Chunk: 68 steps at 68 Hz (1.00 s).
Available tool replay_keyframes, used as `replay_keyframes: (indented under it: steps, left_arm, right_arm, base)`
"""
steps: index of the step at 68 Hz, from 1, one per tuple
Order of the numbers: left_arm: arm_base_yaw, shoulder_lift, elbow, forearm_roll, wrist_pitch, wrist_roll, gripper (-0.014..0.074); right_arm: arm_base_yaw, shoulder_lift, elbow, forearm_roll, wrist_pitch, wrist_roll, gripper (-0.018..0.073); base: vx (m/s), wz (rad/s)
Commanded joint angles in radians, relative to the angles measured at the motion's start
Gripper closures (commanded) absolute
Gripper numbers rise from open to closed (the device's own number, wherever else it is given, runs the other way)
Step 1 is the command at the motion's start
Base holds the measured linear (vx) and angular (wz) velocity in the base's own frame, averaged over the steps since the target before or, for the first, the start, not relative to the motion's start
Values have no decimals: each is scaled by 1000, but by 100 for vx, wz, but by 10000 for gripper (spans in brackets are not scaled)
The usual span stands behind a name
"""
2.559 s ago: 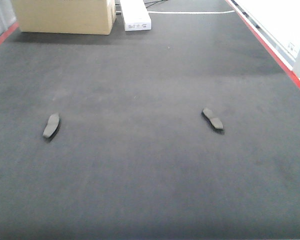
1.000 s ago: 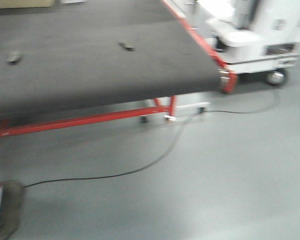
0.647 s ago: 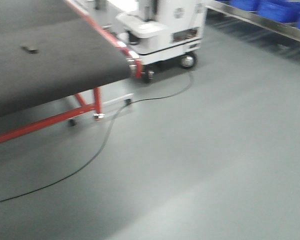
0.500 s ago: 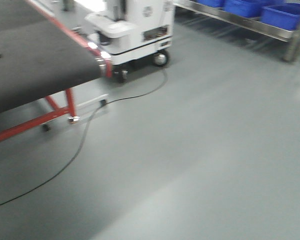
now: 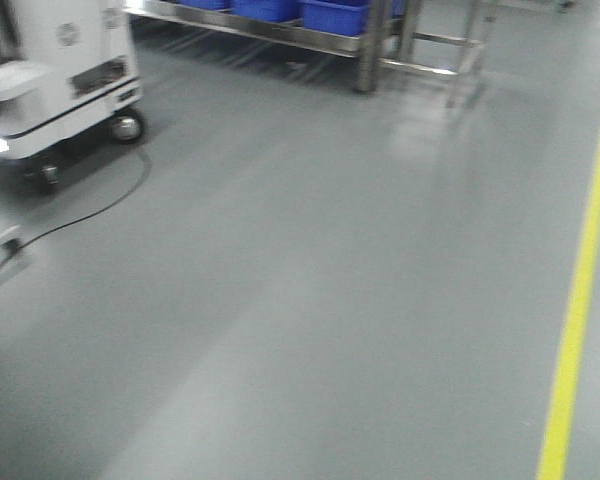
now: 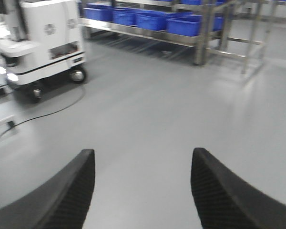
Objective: Move and align brake pads A on conveyor
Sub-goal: 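Drive along the yellow floor line past the green floor sign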
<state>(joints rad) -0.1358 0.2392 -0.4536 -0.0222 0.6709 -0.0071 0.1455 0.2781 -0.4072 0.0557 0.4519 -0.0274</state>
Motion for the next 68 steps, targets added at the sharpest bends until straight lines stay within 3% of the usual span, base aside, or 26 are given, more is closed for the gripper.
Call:
replay_keyframes:
  steps: [1, 45, 68]
  left_arm:
    - [-1, 12, -26, -7, -67, -3, 182]
    - [-1, 12, -26, -7, -67, -3, 182]
    - [-1, 12, -26, -7, -67, -3, 182]
  right_arm:
    - [-5, 9, -28, -5, -71, -4, 127]
    - [-5, 9, -28, -5, -71, -4, 127]
    - [-5, 9, -28, -5, -71, -4, 127]
  base:
    - [0, -79]
    - [8, -81]
    - [21, -48]
